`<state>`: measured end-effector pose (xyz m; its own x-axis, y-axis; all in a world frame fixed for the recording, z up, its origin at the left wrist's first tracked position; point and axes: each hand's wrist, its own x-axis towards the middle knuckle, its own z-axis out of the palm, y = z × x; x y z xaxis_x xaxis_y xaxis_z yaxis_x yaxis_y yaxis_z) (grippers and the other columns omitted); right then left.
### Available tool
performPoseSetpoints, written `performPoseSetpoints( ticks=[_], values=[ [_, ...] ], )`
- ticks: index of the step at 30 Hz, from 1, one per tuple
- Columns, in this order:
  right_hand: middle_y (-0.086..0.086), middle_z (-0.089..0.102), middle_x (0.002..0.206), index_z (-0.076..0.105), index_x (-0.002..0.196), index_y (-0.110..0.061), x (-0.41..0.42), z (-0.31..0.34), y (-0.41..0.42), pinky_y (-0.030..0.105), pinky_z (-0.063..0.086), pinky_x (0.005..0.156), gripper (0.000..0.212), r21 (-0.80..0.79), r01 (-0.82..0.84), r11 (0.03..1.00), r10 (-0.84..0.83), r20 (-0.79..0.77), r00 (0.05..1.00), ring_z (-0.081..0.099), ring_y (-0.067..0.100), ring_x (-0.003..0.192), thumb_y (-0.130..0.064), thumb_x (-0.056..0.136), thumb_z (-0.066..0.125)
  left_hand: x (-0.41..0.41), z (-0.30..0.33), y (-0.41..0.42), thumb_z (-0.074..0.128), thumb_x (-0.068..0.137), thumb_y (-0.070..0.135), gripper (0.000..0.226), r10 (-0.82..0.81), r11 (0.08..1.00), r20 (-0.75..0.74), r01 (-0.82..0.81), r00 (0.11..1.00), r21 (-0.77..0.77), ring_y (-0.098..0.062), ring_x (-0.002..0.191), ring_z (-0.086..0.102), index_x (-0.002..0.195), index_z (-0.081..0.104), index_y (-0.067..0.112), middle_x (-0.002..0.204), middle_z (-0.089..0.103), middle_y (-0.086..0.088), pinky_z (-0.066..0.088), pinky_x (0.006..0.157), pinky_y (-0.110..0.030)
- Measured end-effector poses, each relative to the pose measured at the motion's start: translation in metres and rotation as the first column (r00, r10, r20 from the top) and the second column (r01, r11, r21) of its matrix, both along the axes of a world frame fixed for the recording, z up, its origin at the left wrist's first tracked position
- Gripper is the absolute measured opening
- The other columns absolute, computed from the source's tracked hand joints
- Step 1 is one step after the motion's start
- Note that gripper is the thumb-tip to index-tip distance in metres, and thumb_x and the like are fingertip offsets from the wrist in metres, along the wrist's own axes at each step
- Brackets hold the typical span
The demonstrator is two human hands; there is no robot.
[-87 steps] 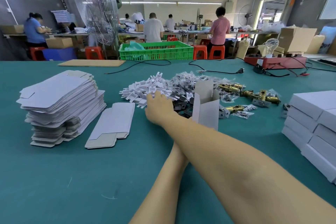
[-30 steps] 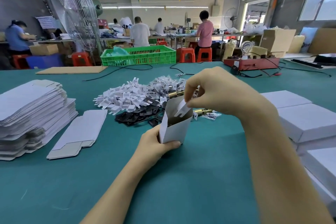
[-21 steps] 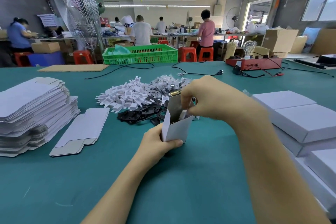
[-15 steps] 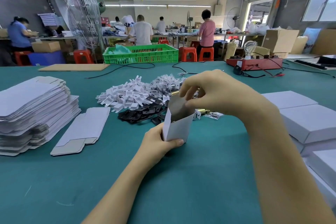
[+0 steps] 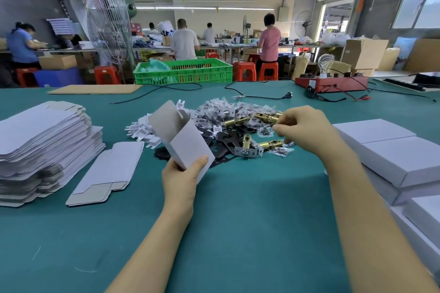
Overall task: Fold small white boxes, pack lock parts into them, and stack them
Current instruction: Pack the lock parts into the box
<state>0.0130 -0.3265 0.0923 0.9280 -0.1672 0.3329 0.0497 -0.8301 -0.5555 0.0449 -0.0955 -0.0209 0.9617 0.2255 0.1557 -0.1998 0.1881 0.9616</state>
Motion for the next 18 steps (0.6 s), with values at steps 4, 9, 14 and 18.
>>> performPoseSetpoints(
  ticks=[4, 9, 14, 18],
  values=[
    [-0.003, 0.066, 0.076, 0.068, 0.081, -0.018, 0.016, -0.022, 0.012, 0.02, 0.041, 0.059, 0.007, 0.028, 0.022, 0.999, -0.023, 0.042, 0.999, 0.059, 0.01, 0.07, -0.016, 0.087, 0.063, -0.003, 0.001, -0.002, 0.079, 0.079, 0.013, 0.019, 0.057, 0.997, 0.015, -0.058, 0.998, 0.06, 0.006, 0.071, 0.064, 0.084, 0.066, 0.026, 0.076, 0.071, 0.019, 0.046, 0.065, -0.018],
    [0.002, 0.064, 0.098, 0.064, 0.114, -0.014, 0.05, -0.062, 0.049, 0.031, 0.049, 0.079, 0.025, -0.052, -0.084, 0.995, 0.082, -0.029, 0.996, 0.058, 0.02, 0.092, -0.017, 0.091, 0.057, -0.002, 0.003, -0.002, 0.078, 0.079, 0.012, 0.021, 0.081, 0.996, -0.016, -0.08, 0.997, 0.041, -0.005, 0.081, 0.064, 0.084, 0.063, 0.026, 0.087, 0.069, 0.011, 0.046, 0.067, -0.022],
    [0.012, 0.052, 0.125, 0.045, 0.14, -0.026, 0.089, -0.085, 0.068, 0.042, 0.047, 0.091, 0.045, -0.277, -0.163, 0.947, 0.121, -0.165, 0.979, 0.049, 0.032, 0.116, -0.019, 0.095, 0.045, 0.0, 0.0, -0.003, 0.08, 0.077, 0.013, 0.021, 0.081, 0.994, -0.029, -0.078, 0.996, 0.078, -0.008, 0.08, 0.065, 0.081, 0.064, 0.026, 0.083, 0.069, 0.011, 0.048, 0.067, -0.025],
    [0.017, 0.048, 0.135, 0.03, 0.146, -0.035, 0.105, -0.099, 0.072, 0.047, 0.031, 0.103, 0.048, -0.516, -0.147, 0.844, 0.01, -0.257, 0.966, 0.036, 0.038, 0.129, -0.028, 0.099, 0.034, 0.002, -0.002, -0.003, 0.08, 0.076, 0.012, 0.021, 0.07, 0.993, -0.036, -0.066, 0.997, 0.1, -0.007, 0.08, 0.066, 0.082, 0.065, 0.025, 0.082, 0.07, 0.013, 0.047, 0.065, -0.022]
  ],
)
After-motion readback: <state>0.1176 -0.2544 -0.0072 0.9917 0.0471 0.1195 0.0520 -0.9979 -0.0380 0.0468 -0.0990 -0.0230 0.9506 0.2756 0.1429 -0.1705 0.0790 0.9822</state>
